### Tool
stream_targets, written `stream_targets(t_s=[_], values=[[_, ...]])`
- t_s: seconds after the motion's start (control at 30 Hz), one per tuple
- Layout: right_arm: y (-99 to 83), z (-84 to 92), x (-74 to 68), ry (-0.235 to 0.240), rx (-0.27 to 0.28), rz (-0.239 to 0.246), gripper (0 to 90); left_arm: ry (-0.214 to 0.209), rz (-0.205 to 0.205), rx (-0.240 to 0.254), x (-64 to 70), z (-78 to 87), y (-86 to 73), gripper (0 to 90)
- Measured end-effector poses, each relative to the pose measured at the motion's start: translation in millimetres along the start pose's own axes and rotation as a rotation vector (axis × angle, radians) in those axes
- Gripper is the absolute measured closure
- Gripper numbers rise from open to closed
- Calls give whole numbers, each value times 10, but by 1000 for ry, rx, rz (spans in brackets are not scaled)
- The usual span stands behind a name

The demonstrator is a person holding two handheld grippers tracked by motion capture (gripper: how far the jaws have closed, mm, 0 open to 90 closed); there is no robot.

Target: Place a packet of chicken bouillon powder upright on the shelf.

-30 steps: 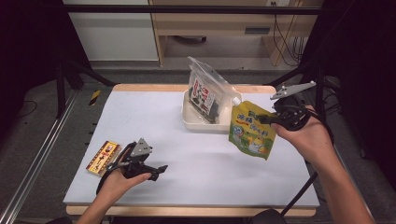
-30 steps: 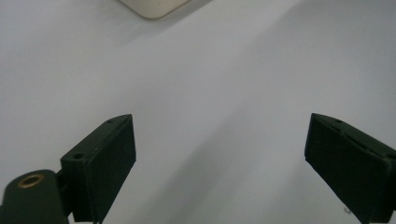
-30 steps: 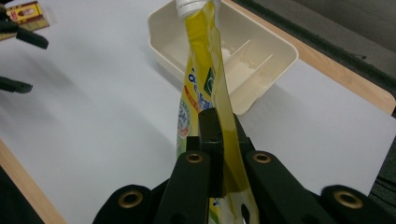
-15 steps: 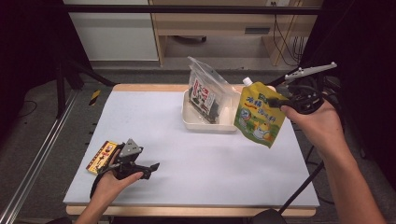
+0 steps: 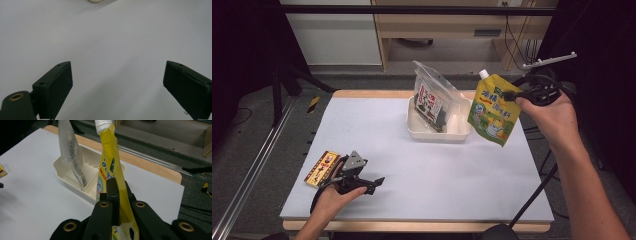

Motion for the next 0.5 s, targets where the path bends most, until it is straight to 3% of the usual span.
stream_targets(t_s=[0.5], values=[[251,-198,118,-18,20,-36,900,2,4,4,-37,21,3,85]])
Point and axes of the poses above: each handheld gripper's, and its own axes: z roughly backward along the jaws, y roughly out of its top, x roughly to its right, the point moved 1 cm from there along -z, roughly forward along the jaws, and after that the axes turned 9 degrees about z, right-handed, at the moved point
